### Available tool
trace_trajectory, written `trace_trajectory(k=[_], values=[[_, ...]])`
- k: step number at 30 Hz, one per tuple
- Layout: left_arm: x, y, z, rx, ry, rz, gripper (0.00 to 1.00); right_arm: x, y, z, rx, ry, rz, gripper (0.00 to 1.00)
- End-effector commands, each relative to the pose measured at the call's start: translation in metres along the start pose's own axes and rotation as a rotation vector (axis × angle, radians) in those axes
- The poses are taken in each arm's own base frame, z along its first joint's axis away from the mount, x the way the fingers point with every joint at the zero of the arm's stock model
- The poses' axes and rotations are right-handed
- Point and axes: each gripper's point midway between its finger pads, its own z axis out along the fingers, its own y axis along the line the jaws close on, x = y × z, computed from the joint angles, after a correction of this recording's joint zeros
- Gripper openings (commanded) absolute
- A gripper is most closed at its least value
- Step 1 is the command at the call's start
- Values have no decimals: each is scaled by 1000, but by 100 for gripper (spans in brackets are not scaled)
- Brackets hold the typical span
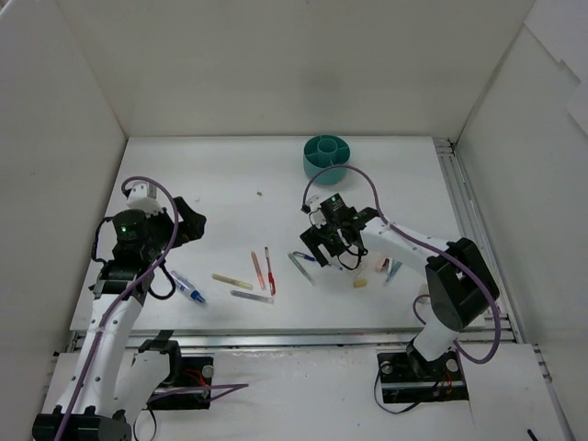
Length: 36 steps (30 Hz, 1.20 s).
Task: Sort the stationery into containers
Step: Pick up the pen from the center of the board.
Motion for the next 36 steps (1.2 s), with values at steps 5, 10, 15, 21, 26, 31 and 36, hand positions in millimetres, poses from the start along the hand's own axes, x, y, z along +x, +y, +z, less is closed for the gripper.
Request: trace_trajectory(k=[5, 10, 15, 21, 26, 31, 36], values=[[-14, -8, -3, 26, -50, 25, 100, -23, 12, 12, -31, -6, -184, 85], [-9, -4, -2, 17, -42, 25, 100, -16, 26, 25, -47, 52, -267, 84], [-6, -1, 1, 3, -32, 26, 100, -12, 28, 41, -35, 109, -287, 73], [-5, 3, 4, -14, -21, 33, 100, -12, 30, 49, -61, 150, -323, 42], [-5, 4, 2, -19, -23, 42, 100, -13, 34, 53, -134, 178, -341, 22], [-5, 8, 2, -40, -20, 50, 100, -13, 25, 62, -148, 223, -325, 2], [-7, 10, 2, -55, -17, 52, 100, -45, 25, 41, -186, 108, -334, 0]])
